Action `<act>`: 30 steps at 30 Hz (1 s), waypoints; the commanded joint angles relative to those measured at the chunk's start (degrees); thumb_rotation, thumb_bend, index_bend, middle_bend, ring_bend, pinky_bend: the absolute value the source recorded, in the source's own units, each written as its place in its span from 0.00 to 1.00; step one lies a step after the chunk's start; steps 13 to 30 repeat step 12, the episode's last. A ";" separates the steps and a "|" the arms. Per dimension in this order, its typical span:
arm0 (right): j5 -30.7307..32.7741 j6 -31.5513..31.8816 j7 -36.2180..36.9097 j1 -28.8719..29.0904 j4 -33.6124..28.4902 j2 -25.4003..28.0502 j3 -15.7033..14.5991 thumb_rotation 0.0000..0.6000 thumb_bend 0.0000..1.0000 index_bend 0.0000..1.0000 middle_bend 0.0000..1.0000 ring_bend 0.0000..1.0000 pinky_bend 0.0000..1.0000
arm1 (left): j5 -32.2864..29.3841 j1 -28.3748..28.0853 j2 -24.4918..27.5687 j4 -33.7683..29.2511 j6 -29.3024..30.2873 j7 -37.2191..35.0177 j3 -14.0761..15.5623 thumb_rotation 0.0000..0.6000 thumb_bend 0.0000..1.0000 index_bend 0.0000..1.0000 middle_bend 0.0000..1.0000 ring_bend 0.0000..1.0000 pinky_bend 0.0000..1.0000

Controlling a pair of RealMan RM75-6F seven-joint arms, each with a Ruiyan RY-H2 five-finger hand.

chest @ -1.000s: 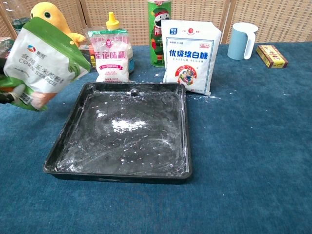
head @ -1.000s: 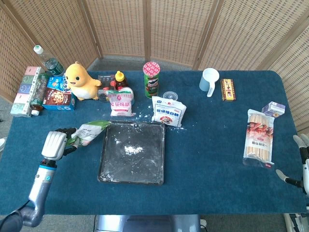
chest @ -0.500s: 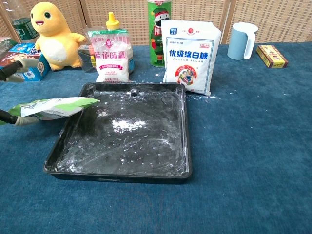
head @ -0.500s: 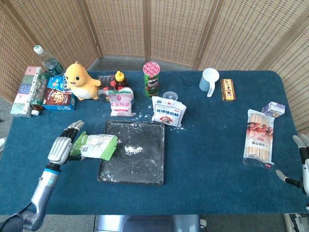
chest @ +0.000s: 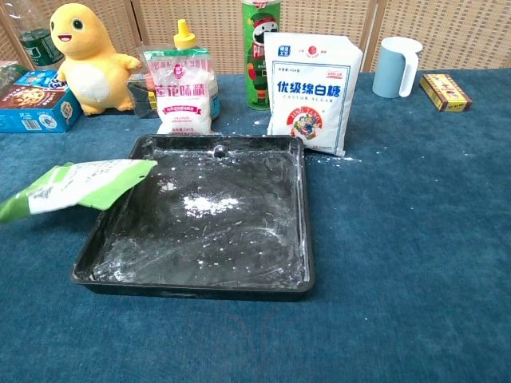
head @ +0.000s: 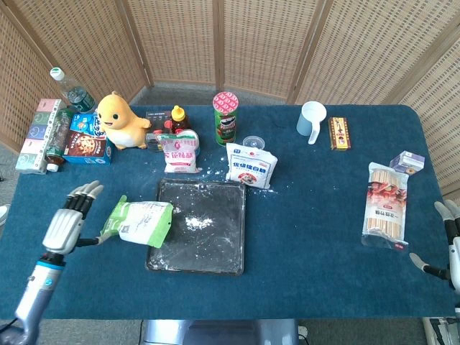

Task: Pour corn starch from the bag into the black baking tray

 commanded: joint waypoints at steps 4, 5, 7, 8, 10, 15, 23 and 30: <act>-0.27 0.58 -0.27 -0.16 -0.09 -0.10 0.04 1.00 0.05 0.00 0.00 0.00 0.00 | -6.48 4.90 13.43 -17.49 0.66 15.04 -0.45 1.00 0.00 0.00 0.00 0.03 0.04; -0.30 0.66 -0.30 -0.19 -0.10 -0.10 0.05 1.00 0.05 0.00 0.00 0.00 0.00 | -7.07 5.40 14.30 -18.85 0.89 16.30 -0.44 1.00 0.00 0.00 0.00 0.02 0.04; -0.40 0.91 -0.39 -0.25 -0.09 -0.12 0.09 1.00 0.05 0.00 0.00 0.00 0.00 | -8.63 6.41 16.25 -22.08 1.02 19.55 -0.32 1.00 0.00 0.00 0.00 0.02 0.04; -0.42 0.96 -0.40 -0.26 -0.08 -0.13 0.09 1.00 0.05 0.00 0.00 0.00 0.00 | -9.12 6.65 16.76 -23.06 0.98 20.46 -0.30 1.00 0.00 0.00 0.00 0.02 0.04; -0.52 1.11 -0.41 -0.34 -0.09 -0.12 0.06 1.00 0.05 0.00 0.00 0.00 0.00 | -10.48 7.27 18.19 -25.73 0.79 22.76 -0.23 1.00 0.00 0.00 0.00 0.02 0.04; -0.59 1.29 -0.46 -0.39 -0.04 -0.13 0.09 1.00 0.05 0.00 0.00 0.00 0.00 | -11.38 7.77 19.27 -27.79 0.89 24.38 -0.29 1.00 0.00 0.00 0.00 0.02 0.04; -0.59 1.29 -0.46 -0.39 -0.04 -0.13 0.09 1.00 0.05 0.00 0.00 0.00 0.00 | -11.38 7.77 19.27 -27.79 0.89 24.38 -0.29 1.00 0.00 0.00 0.00 0.02 0.04; -0.59 1.29 -0.46 -0.39 -0.04 -0.13 0.09 1.00 0.05 0.00 0.00 0.00 0.00 | -11.38 7.77 19.27 -27.79 0.89 24.38 -0.29 1.00 0.00 0.00 0.00 0.02 0.04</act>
